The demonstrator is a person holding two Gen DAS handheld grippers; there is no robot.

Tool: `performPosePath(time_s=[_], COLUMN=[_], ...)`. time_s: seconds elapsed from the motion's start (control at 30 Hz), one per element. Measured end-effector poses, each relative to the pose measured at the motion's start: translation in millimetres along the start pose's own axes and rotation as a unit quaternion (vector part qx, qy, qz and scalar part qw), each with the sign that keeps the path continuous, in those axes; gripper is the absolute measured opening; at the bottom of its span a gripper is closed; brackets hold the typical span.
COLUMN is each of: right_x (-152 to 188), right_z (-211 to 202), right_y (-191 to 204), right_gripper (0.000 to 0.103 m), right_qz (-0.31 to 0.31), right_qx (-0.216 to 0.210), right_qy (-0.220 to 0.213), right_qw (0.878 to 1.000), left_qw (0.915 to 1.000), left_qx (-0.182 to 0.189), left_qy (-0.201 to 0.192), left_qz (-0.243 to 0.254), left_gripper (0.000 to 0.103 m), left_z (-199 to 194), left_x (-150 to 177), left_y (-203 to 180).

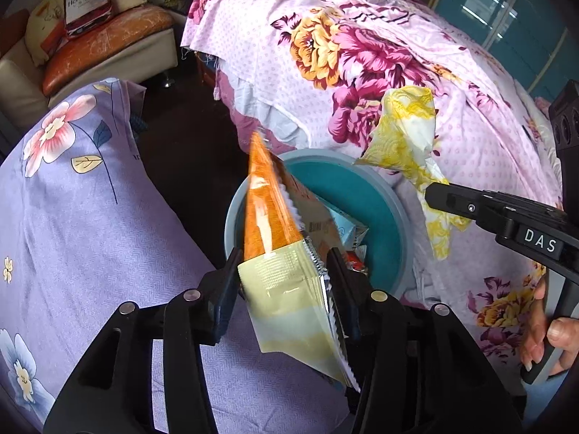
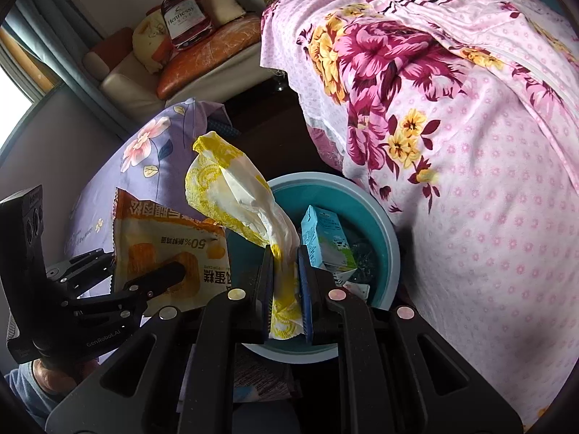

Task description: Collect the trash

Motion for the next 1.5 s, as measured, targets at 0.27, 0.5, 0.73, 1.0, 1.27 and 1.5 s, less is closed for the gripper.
performPosePath(time_s=[0.27,0.5,0.73,1.0,1.27,1.5], right_x=[-4,-7,-6,-1,16,35], right_z=[3,8,6,-4,-22,-36], right_y=[-2,8,20,36,57,79], right_gripper=[0.014,0.015,0.067,0.086,0.091,0.094], right_qz=[0.000,-0.007,-0.018,-0.027,-0.038,-0.060], right_qx=[0.005,0.012,0.029,0.034,0.055,0.066], right_qy=[0.007,0.014,0.003,0.005,-0.009,-0.019], right_qw=[1.000,1.000,0.999,0.999,0.998,0.996], left_qw=[0.9998,0.9992,0.9986,0.9968,0.9935,0.9910], left_qx=[-0.017,-0.016,-0.012,-0.017,-0.026,-0.033], left_qy=[-0.011,-0.009,-0.005,-0.015,-0.046,-0.061], left_qz=[-0.009,-0.034,-0.052,-0.077,-0.101,-0.115], left_gripper=[0.089,0.089,0.089,0.089,0.098,0.099], left_z=[-7,-13,-19,-36,-68,-88], left_x=[3,9,21,40,60,80], left_y=[7,25,38,51,63,70])
Point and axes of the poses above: each gripper's, at about its wrist camera, not at the fingertips, and z roughly the way its jaws point, y to its left, x to its underside, the point moved 4 cm from there along z, roughly the way its jaws point, and after that the axes turned 12 degrees about y, right-handed, at the moved point
